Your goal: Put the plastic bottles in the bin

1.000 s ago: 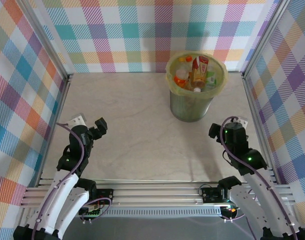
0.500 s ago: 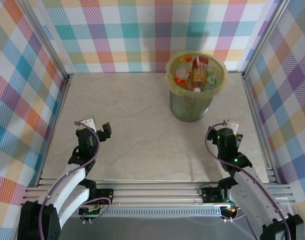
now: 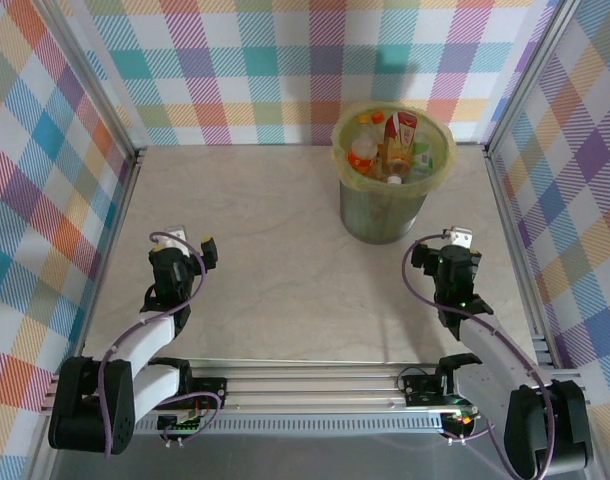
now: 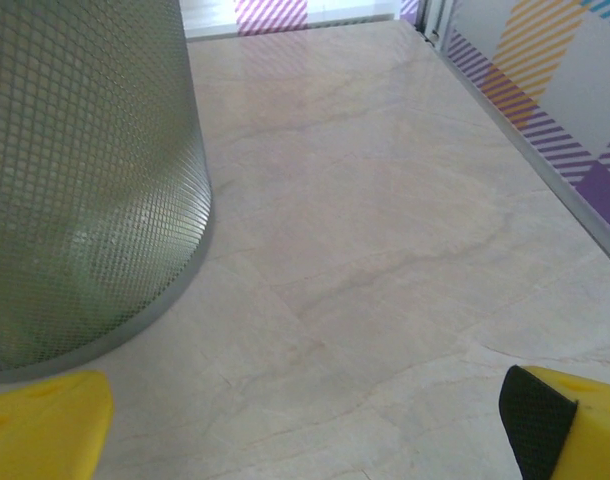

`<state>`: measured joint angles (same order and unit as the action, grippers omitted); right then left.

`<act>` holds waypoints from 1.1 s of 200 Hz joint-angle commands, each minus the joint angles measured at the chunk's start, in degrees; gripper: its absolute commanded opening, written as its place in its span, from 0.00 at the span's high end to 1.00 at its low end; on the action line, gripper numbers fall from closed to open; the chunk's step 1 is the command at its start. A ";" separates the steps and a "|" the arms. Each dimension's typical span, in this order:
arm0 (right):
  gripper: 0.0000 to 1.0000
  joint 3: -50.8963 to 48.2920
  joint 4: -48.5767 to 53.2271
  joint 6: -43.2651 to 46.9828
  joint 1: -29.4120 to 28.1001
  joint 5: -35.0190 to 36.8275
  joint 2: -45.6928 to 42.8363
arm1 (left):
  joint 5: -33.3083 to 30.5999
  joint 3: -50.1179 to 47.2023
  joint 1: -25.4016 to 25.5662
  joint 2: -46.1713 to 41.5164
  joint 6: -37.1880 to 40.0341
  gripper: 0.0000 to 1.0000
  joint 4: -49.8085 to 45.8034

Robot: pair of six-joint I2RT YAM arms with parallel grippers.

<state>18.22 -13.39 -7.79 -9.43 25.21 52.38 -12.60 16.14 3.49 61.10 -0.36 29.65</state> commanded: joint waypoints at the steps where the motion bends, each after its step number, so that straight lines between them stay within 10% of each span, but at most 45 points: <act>1: 0.00 -1.12 -7.88 1.89 1.02 -4.04 1.13 | 3.09 -1.21 -1.86 2.49 0.47 0.00 5.78; 150: 0.00 -4.20 -31.06 4.85 4.69 -12.86 14.26 | 14.84 1.36 -3.75 28.55 -0.79 0.00 29.83; 220: 0.00 -3.46 -39.05 8.08 4.80 -16.99 22.90 | 17.33 7.85 -2.46 28.81 2.47 0.00 17.36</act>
<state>14.57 -46.06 -2.04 -5.15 10.94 73.01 4.03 23.35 0.62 89.76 0.54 49.23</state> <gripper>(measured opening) 0.996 0.999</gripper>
